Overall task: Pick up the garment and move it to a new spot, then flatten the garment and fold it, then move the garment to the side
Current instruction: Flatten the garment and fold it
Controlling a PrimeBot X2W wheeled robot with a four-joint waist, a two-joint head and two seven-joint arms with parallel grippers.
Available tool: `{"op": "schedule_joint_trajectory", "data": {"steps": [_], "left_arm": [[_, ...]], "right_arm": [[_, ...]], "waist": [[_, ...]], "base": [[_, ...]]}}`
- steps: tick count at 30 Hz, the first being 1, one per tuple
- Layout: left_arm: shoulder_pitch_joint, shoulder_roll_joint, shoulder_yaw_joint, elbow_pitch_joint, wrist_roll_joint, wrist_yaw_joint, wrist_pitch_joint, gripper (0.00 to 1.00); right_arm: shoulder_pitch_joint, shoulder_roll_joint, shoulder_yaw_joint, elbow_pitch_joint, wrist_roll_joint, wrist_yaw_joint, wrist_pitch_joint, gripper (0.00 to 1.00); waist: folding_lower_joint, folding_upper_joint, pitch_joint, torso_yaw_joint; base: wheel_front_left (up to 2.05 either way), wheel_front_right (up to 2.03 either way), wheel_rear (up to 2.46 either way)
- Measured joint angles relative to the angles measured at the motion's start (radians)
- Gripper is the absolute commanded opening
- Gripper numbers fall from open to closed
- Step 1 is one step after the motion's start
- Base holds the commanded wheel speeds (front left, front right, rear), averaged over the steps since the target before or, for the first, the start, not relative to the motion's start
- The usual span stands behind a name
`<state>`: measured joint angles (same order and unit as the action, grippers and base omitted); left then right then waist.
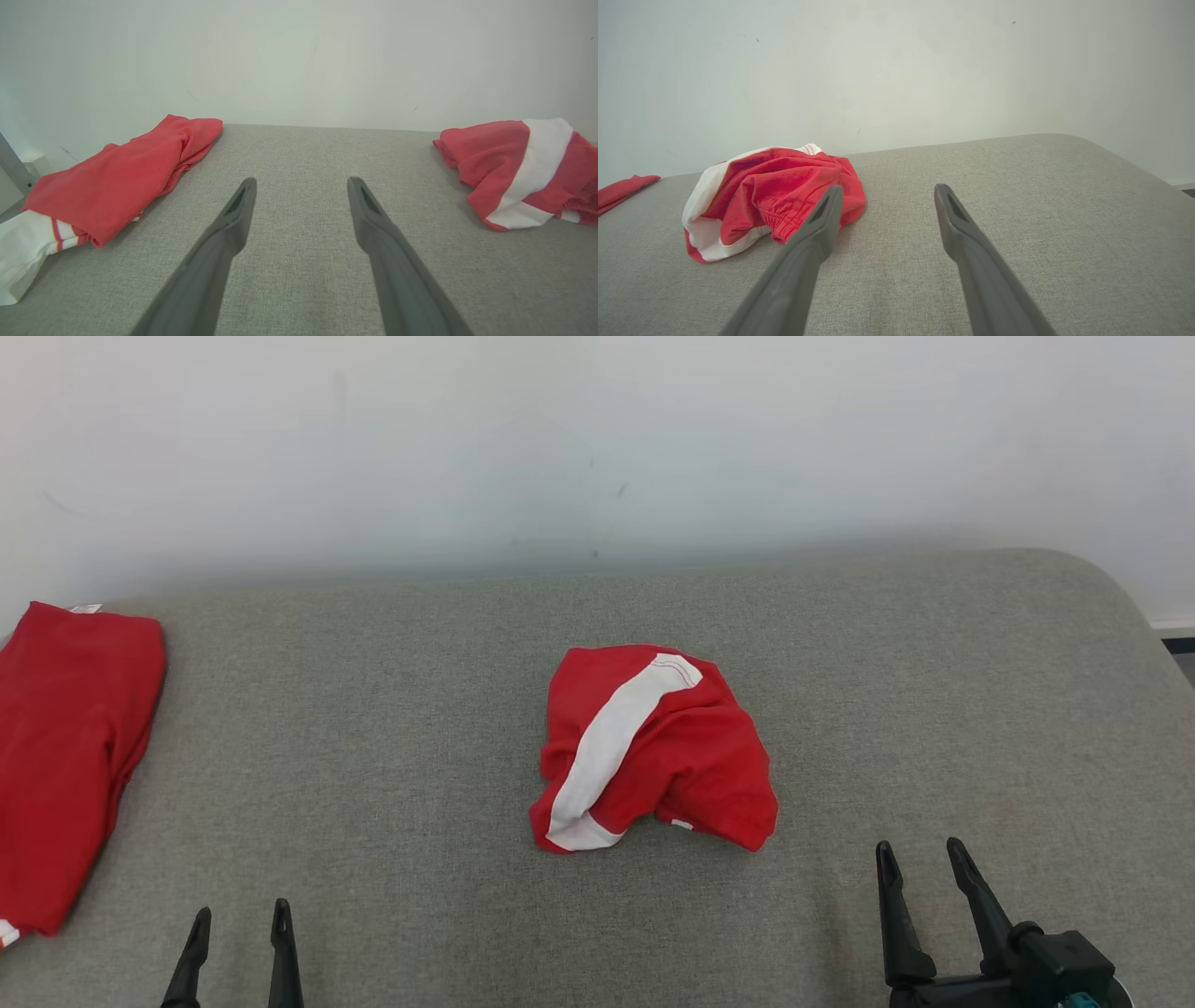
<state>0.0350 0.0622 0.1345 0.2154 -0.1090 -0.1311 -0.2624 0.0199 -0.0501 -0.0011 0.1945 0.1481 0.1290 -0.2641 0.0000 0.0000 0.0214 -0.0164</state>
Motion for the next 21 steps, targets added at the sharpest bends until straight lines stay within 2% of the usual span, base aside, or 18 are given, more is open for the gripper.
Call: {"op": "schedule_joint_trajectory", "data": {"steps": [13, 21], "left_arm": [[-0.004, 0.000, -0.014, -0.008, -0.003, 0.000, 0.000, 1.00], [-0.094, 0.011, -0.147, -0.029, -0.015, 0.000, 0.000, 1.00]], "right_arm": [[0.000, 0.000, 0.004, 0.001, 0.009, 0.000, 0.000, 1.00], [-0.016, 0.000, 0.026, 0.006, 0.018, 0.000, 0.000, 1.00]], "waist": [[0.0000, 0.0000, 0.007, -0.014], [0.0001, 0.0000, 0.015, -0.045]], "base": [[0.00, 0.00, 0.00], [0.00, 0.00, 0.00]]}}
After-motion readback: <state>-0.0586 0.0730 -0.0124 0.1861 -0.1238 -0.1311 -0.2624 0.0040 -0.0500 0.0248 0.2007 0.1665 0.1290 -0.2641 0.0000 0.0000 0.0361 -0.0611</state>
